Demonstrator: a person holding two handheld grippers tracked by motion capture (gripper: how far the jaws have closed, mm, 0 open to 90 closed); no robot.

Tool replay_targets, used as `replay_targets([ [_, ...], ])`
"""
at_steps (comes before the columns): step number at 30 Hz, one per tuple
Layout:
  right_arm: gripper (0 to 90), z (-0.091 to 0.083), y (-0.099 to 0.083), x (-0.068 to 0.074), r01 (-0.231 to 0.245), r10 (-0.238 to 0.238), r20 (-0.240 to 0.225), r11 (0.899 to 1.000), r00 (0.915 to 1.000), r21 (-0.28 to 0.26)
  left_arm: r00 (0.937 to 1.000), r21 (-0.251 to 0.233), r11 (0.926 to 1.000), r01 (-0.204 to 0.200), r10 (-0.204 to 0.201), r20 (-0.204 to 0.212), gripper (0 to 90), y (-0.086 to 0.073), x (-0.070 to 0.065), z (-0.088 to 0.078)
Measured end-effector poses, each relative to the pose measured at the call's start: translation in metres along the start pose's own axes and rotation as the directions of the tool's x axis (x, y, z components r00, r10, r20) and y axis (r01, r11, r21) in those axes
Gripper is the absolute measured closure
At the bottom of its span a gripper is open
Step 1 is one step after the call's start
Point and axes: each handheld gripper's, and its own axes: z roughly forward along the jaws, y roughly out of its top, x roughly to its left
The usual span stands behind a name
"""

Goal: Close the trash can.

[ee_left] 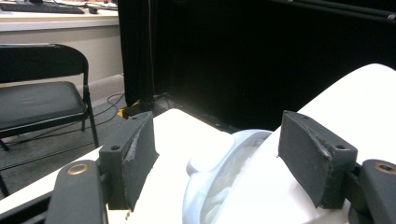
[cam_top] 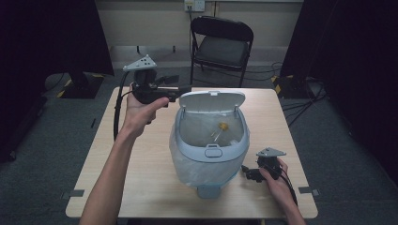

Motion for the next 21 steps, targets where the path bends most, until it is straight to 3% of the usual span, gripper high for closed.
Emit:
replay_targets([
  [10, 11.6, 0.000, 0.000, 0.000, 0.000, 0.000, 0.000, 1.000, 1.0000, 0.000, 0.9996, -0.001, 1.0000, -0.001, 0.001, 0.030, 27.6, -0.003, -0.005, 0.002],
  [21, 11.6, 0.000, 0.000, 0.000, 0.000, 0.000, 0.000, 1.000, 1.0000, 0.000, 0.9973, 0.011, 0.9995, -0.030, 0.030, 0.067, 28.0, -0.009, -0.017, 0.000],
])
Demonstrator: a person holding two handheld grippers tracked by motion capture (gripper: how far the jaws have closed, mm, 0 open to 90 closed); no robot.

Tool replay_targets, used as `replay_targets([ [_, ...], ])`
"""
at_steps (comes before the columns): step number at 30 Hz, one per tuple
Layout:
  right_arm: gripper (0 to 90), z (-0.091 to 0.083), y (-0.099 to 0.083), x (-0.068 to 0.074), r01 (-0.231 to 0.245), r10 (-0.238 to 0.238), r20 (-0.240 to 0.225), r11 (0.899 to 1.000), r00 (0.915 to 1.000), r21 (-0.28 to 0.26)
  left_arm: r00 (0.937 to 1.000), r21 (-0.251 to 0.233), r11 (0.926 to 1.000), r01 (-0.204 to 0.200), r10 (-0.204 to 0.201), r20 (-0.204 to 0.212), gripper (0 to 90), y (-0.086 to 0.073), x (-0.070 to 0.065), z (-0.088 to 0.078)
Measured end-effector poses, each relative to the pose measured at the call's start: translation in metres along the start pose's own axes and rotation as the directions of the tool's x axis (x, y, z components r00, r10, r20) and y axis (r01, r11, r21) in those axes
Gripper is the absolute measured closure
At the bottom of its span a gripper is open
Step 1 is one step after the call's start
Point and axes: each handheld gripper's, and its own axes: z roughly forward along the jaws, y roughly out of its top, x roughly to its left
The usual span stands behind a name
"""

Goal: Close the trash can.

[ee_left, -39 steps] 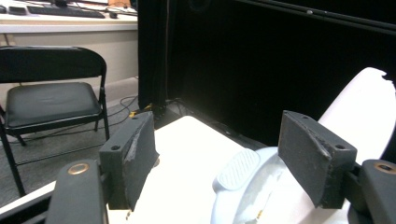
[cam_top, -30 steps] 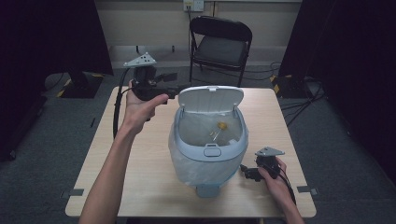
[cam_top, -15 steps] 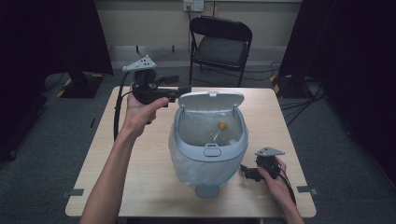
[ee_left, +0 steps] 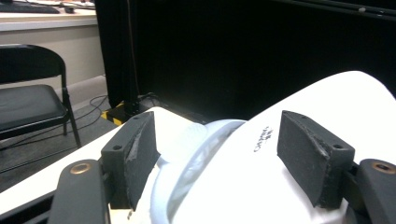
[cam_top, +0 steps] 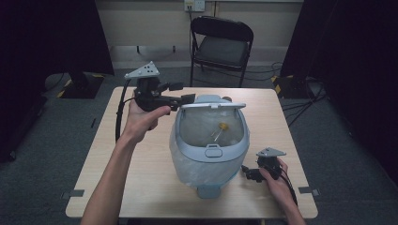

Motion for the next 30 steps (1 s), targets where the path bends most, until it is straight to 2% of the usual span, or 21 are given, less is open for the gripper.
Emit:
replay_targets([
  [2, 11.6, 0.000, 0.000, 0.000, 0.000, 0.000, 0.000, 1.000, 1.0000, 0.000, 1.0000, 0.000, 1.0000, -0.002, 0.002, -0.007, 25.6, -0.001, -0.002, 0.000],
  [10, 11.6, 0.000, 0.000, 0.000, 0.000, 0.000, 0.000, 1.000, 1.0000, 0.000, 0.9994, 0.014, 0.9999, 0.009, -0.009, 0.033, 24.4, -0.007, -0.009, 0.003],
  [15, 11.6, 0.000, 0.000, 0.000, 0.000, 0.000, 0.000, 1.000, 1.0000, 0.000, 0.9996, 0.037, 0.9991, -0.019, 0.018, 0.021, 24.5, -0.012, -0.018, 0.006],
  [20, 11.6, 0.000, 0.000, 0.000, 0.000, 0.000, 0.000, 1.000, 1.0000, 0.000, 0.9990, 0.046, 0.9984, -0.034, 0.032, 0.030, 24.5, -0.015, -0.024, 0.006],
  [21, 11.6, 0.000, 0.000, 0.000, 0.001, -0.001, 0.000, 1.000, 1.0000, 0.000, 0.9988, 0.049, 0.9981, -0.036, 0.035, 0.035, 24.5, -0.016, -0.025, 0.006],
  [24, 11.6, 0.000, 0.000, 0.000, 0.000, 0.000, 0.000, 1.000, 1.0000, 0.000, 0.9958, 0.045, 0.9989, -0.015, 0.011, 0.090, 24.5, -0.019, -0.027, 0.008],
  [27, 11.6, 0.000, 0.000, 0.000, 0.000, 0.000, 0.001, 1.000, 1.0000, 0.000, 0.9973, 0.071, 0.9966, -0.043, 0.038, 0.063, 24.5, -0.021, -0.031, 0.012],
  [30, 11.6, 0.000, 0.000, 0.000, 0.000, 0.000, 0.000, 1.000, 1.0000, 0.000, 0.9959, 0.080, 0.9953, -0.055, 0.049, 0.076, 24.6, -0.023, -0.034, 0.014],
])
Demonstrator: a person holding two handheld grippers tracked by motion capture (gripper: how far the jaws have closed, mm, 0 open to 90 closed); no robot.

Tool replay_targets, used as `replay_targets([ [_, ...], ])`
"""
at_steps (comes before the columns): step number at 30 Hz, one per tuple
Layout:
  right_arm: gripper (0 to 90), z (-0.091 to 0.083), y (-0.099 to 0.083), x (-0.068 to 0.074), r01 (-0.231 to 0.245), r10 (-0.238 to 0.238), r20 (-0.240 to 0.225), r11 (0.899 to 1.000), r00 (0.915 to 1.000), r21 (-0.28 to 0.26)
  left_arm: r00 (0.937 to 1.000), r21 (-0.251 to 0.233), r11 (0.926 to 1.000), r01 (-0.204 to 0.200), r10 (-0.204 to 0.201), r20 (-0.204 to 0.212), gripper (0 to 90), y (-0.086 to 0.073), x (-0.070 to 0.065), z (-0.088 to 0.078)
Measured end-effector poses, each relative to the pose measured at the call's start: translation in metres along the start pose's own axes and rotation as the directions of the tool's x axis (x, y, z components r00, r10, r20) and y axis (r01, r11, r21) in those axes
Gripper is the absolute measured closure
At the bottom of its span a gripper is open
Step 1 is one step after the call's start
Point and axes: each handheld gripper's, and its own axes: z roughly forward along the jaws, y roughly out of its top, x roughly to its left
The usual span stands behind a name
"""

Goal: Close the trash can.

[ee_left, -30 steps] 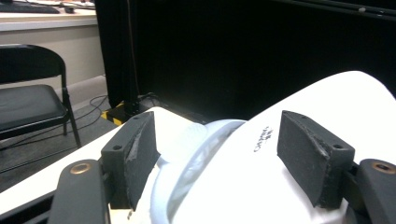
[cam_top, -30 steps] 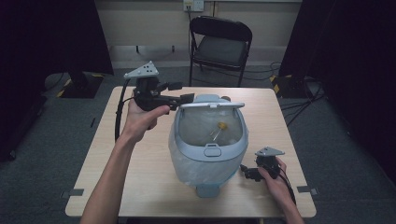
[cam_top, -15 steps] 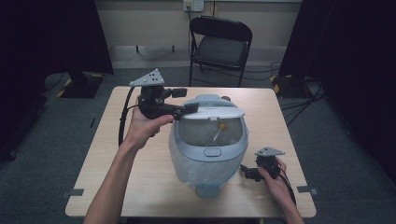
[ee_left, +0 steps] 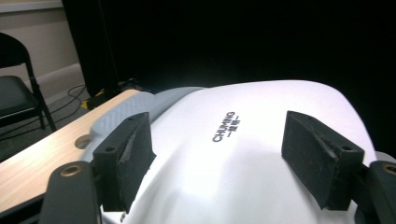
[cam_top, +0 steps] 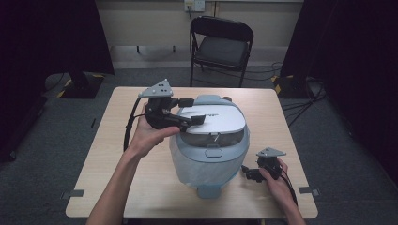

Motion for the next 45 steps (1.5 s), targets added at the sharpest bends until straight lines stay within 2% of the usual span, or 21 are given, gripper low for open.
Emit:
replay_targets([
  [3, 11.6, 0.000, 0.000, 0.000, 0.000, 0.000, 0.000, 1.000, 1.0000, 0.000, 0.9999, 0.006, 1.0000, -0.004, 0.004, 0.010, 24.6, -0.001, -0.005, 0.002],
  [6, 11.6, 0.000, 0.000, 0.000, 0.000, 0.000, -0.001, 1.000, 1.0000, 0.000, 0.9994, -0.014, 0.9999, -0.008, 0.008, 0.034, 24.6, -0.002, -0.011, 0.003],
  [12, 11.6, 0.000, 0.000, 0.000, -0.001, 0.001, 0.000, 1.000, 1.0000, 0.000, 0.9986, 0.018, 0.9988, -0.046, 0.046, 0.028, 25.0, -0.006, -0.021, 0.008],
  [15, 11.7, 0.000, 0.000, 0.000, 0.000, 0.000, 0.000, 1.000, 1.0000, 0.000, 0.9989, 0.017, 0.9992, -0.036, 0.035, 0.031, 25.3, -0.009, -0.023, 0.011],
  [18, 11.6, 0.000, 0.000, 0.000, 0.000, 0.000, 0.000, 1.000, 1.0000, 0.000, 0.9993, 0.020, 0.9995, -0.024, 0.023, 0.028, 25.3, -0.012, -0.022, 0.014],
  [25, 11.6, 0.000, 0.000, 0.000, 0.000, 0.000, 0.000, 1.000, 1.0000, 0.000, 0.9965, 0.055, 0.9952, -0.081, 0.082, -0.017, 25.0, -0.015, -0.031, 0.018],
  [29, 11.6, 0.000, 0.000, 0.000, 0.000, 0.000, 0.000, 1.000, 1.0000, 0.000, 0.9960, 0.032, 0.9958, -0.086, 0.087, -0.021, 25.1, -0.019, -0.031, 0.018],
  [36, 11.6, 0.000, 0.000, 0.000, -0.001, 0.001, 0.000, 1.000, 1.0000, 0.000, 0.9945, 0.023, 0.9946, -0.102, 0.102, -0.022, 25.8, -0.022, -0.031, 0.017],
  [45, 11.6, 0.000, 0.000, 0.000, -0.001, 0.001, 0.000, 1.000, 1.0000, 0.000, 0.9924, 0.052, 0.9912, -0.122, 0.122, -0.014, 26.5, -0.018, -0.032, 0.018],
])
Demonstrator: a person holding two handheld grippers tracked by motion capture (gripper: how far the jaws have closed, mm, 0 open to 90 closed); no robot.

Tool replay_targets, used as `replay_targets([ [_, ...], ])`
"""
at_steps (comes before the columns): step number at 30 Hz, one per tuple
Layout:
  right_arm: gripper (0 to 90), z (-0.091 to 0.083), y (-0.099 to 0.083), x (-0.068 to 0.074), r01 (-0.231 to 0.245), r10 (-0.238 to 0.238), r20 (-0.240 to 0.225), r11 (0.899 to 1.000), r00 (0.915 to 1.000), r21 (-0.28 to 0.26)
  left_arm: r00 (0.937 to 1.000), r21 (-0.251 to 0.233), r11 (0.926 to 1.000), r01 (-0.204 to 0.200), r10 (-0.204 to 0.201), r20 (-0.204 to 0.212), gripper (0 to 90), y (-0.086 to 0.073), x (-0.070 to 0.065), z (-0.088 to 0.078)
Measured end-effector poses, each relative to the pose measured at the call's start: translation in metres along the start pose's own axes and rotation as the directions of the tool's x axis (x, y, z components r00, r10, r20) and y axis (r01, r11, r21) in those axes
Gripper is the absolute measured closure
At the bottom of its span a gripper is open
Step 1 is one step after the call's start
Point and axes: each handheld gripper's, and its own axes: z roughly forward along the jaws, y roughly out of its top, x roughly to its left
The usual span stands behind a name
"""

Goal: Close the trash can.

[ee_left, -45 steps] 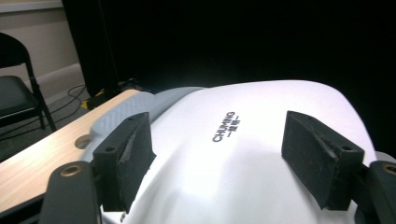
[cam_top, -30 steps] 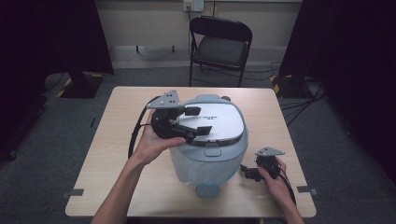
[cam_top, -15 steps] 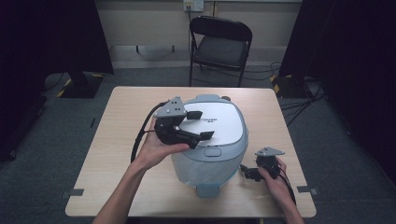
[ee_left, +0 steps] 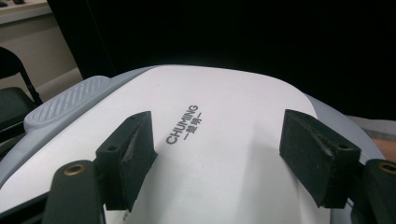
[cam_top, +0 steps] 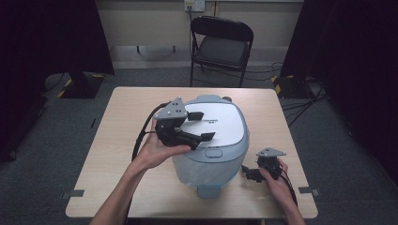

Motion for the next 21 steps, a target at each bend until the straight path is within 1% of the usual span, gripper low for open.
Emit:
replay_targets([
  [3, 11.6, -0.0001, 0.0000, -0.0001, 0.000, 0.000, 0.000, 1.000, 1.0000, 0.001, 1.0000, 0.008, 1.0000, 0.005, -0.005, 0.006, 26.6, 0.0012, 0.0003, 0.0007],
  [4, 11.6, 0.0001, 0.0000, 0.0000, 0.000, 0.000, 0.000, 1.000, 1.0000, 0.000, 0.9992, 0.035, 0.9986, -0.041, 0.041, -0.004, 27.2, 0.0014, -0.0013, 0.0008],
  [5, 11.6, 0.0000, 0.0001, 0.0000, -0.001, 0.001, 0.000, 1.000, 1.0000, 0.000, 0.9993, 0.035, 0.9987, -0.036, 0.036, -0.012, 28.5, 0.0015, -0.0037, 0.0006],
  [6, 11.5, 0.0001, 0.0000, 0.0000, 0.000, 0.000, 0.000, 1.000, 1.0000, 0.000, 0.9993, 0.028, 0.9989, -0.038, 0.038, 0.002, 28.6, 0.0009, -0.0045, 0.0010],
  [7, 11.5, 0.0001, 0.0001, 0.0000, 0.000, 0.000, 0.000, 1.000, 1.0000, 0.000, 0.9987, 0.024, 0.9985, -0.050, 0.050, 0.007, 28.5, 0.0004, -0.0047, 0.0013],
  [8, 11.5, 0.0000, 0.0001, 0.0000, -0.001, 0.001, 0.000, 1.000, 1.0000, 0.000, 0.9992, 0.018, 0.9990, -0.040, 0.040, 0.008, 28.5, -0.0001, -0.0051, 0.0015],
  [9, 11.5, 0.0001, 0.0001, 0.0000, 0.000, 0.000, 0.000, 1.000, 1.0000, 0.000, 0.9990, 0.015, 0.9990, -0.042, 0.042, 0.014, 28.5, -0.0008, -0.0039, 0.0012],
  [13, 11.6, 0.0001, 0.0001, 0.0000, 0.000, 0.000, 0.000, 1.000, 1.0000, 0.000, 0.9995, 0.013, 0.9995, -0.030, 0.030, -0.006, 28.5, -0.0008, -0.0073, 0.0004],
  [15, 11.5, 0.0001, 0.0002, -0.0001, 0.000, 0.000, 0.000, 1.000, 1.0000, 0.000, 0.9998, -0.002, 0.9998, -0.017, 0.017, -0.005, 28.2, -0.0015, -0.0076, 0.0007],
  [16, 11.6, 0.0001, 0.0002, -0.0001, 0.000, 0.000, 0.000, 1.000, 1.0000, 0.000, 0.9996, 0.004, 0.9996, -0.027, 0.027, -0.008, 27.9, -0.0014, -0.0067, 0.0008],
  [17, 11.5, 0.0001, 0.0002, -0.0001, 0.000, 0.000, 0.000, 1.000, 1.0000, 0.000, 0.9997, -0.001, 0.9998, -0.019, 0.019, -0.013, 26.3, -0.0015, -0.0066, 0.0015],
  [19, 11.6, 0.0001, 0.0002, -0.0001, 0.000, 0.000, 0.000, 1.000, 1.0000, 0.000, 0.9999, -0.010, 0.9999, 0.006, -0.006, -0.013, 26.0, -0.0019, -0.0048, 0.0001],
  [21, 11.6, 0.0001, 0.0002, -0.0001, 0.000, 0.000, 0.000, 1.000, 1.0000, 0.000, 0.9995, -0.020, 0.9996, 0.021, -0.022, -0.023, 25.9, -0.0035, -0.0026, -0.0014],
])
